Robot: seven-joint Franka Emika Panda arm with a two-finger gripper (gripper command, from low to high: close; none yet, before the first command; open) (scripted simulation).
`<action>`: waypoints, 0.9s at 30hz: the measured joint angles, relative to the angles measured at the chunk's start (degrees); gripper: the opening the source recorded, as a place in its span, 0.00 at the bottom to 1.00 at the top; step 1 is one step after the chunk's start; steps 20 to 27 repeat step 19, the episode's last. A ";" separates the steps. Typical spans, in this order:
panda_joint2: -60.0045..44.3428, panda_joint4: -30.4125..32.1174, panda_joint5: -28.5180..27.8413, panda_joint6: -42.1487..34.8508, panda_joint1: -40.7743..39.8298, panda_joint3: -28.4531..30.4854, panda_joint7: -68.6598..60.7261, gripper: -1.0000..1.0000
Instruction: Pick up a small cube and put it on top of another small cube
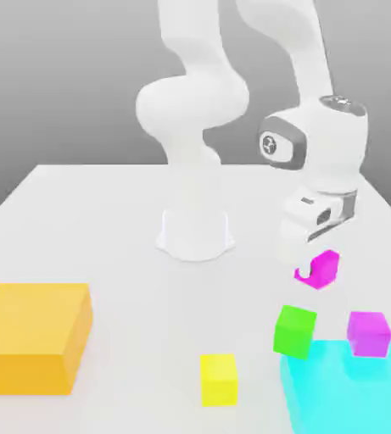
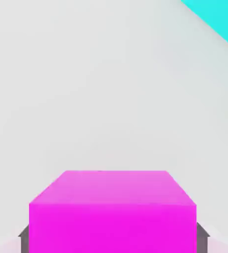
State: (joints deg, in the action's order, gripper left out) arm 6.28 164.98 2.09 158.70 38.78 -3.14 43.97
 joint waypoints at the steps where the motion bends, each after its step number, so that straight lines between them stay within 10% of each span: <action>1: -0.26 -2.04 -0.10 -1.78 -0.32 0.41 -0.44 0.00; 10: -2.80 -20.74 -1.67 -17.93 -4.80 3.69 -4.04 0.00; 14: -8.85 -21.97 -1.97 -13.16 -5.57 3.66 -4.44 0.00; 15: -10.57 -21.71 -1.92 -11.16 -5.45 3.56 -4.50 1.00; 27: -10.57 -21.71 -1.92 -11.16 -5.45 3.56 -4.50 1.00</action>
